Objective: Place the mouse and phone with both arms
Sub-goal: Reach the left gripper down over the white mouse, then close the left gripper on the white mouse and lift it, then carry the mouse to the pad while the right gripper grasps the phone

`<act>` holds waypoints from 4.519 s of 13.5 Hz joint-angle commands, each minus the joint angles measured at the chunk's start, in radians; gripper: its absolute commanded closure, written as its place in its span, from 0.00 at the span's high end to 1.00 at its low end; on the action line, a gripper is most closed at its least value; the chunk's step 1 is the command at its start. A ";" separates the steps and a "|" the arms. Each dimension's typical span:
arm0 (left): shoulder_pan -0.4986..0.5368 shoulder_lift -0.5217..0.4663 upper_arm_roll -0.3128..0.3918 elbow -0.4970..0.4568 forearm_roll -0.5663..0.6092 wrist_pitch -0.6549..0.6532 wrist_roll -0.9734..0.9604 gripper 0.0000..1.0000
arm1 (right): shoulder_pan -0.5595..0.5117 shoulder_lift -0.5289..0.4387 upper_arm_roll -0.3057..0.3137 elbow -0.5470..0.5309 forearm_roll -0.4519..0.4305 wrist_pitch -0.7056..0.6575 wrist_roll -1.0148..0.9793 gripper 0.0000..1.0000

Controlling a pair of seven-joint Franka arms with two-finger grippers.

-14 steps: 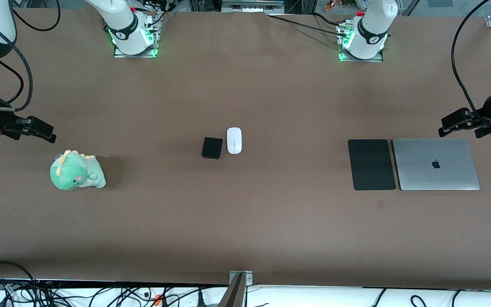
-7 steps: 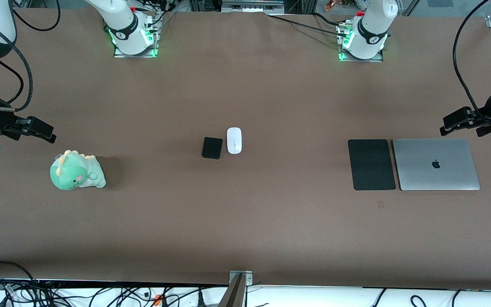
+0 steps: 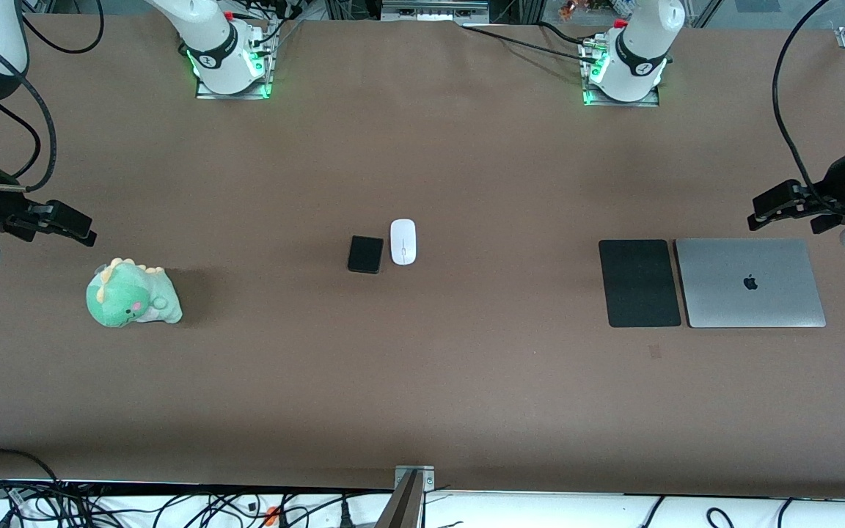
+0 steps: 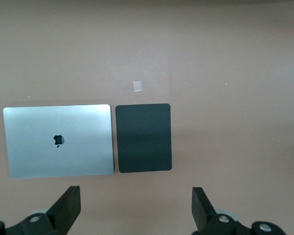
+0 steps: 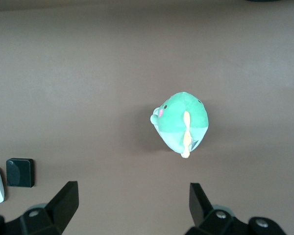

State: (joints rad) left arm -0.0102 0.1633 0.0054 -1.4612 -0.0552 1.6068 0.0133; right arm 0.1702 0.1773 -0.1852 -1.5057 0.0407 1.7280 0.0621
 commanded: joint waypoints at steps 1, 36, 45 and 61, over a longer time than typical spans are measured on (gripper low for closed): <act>-0.083 0.082 0.004 0.048 -0.025 0.007 -0.015 1.00 | 0.005 -0.016 0.000 -0.007 -0.013 0.001 0.008 1.00; -0.840 0.749 0.008 0.141 -0.015 0.622 -0.806 1.00 | 0.005 -0.016 0.000 -0.007 -0.010 -0.002 0.008 1.00; -0.858 0.751 0.005 0.119 -0.015 0.622 -0.820 0.57 | 0.005 -0.016 0.000 -0.007 -0.009 -0.002 0.008 1.00; -0.596 0.415 0.024 0.131 -0.017 0.159 -0.601 0.30 | 0.046 0.042 0.006 -0.014 -0.012 -0.057 -0.008 1.00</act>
State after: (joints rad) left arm -0.6689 0.6381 0.0384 -1.3034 -0.0616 1.8321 -0.6731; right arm 0.2009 0.2108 -0.1797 -1.5200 0.0407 1.6975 0.0569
